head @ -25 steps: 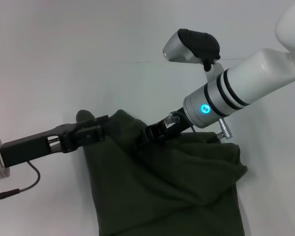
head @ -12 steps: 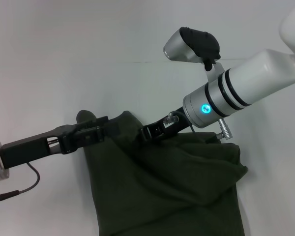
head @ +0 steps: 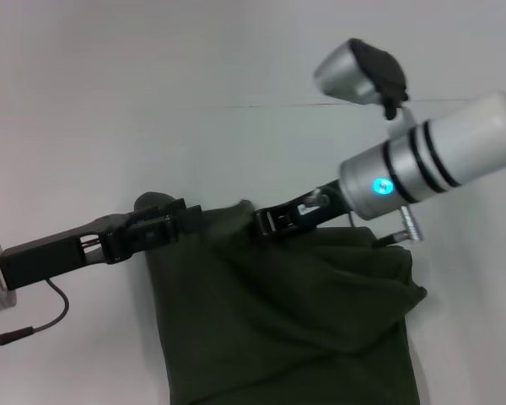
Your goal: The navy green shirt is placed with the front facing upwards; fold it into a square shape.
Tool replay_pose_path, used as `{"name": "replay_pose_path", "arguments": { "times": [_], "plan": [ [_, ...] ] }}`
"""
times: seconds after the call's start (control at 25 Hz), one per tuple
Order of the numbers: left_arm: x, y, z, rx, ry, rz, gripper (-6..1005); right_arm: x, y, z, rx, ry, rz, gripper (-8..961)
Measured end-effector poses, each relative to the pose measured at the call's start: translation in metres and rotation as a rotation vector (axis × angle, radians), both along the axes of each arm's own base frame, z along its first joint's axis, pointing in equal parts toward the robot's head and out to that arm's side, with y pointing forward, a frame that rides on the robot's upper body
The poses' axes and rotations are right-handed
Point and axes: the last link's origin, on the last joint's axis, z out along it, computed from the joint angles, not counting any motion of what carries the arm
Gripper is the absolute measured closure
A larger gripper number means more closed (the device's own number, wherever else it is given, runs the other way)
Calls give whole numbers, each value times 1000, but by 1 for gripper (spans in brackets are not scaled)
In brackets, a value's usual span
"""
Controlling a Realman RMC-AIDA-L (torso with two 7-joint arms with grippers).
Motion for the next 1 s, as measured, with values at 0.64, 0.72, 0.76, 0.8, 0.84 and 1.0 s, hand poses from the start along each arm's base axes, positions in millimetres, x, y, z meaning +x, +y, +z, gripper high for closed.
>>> {"name": "replay_pose_path", "arguments": {
  "times": [0.64,0.72,0.76,0.8,0.84,1.0],
  "plan": [
    [0,-1,-2,-2,-15,16,94,48,-32,51,28,305,-84,935],
    [0,-2,-3,-5,-18,18,94,51,-35,54,30,318,-79,934],
    [0,-2,-4,-8,-21,18,94,53,-36,56,33,323,-73,934],
    [0,-3,-4,-10,-23,19,94,54,-37,58,37,327,-68,934],
    [0,-3,-4,-11,-25,19,94,56,-37,62,45,331,-60,934],
    [0,-3,-5,-12,-33,26,95,59,-37,74,86,342,-32,933]
  ]
}}
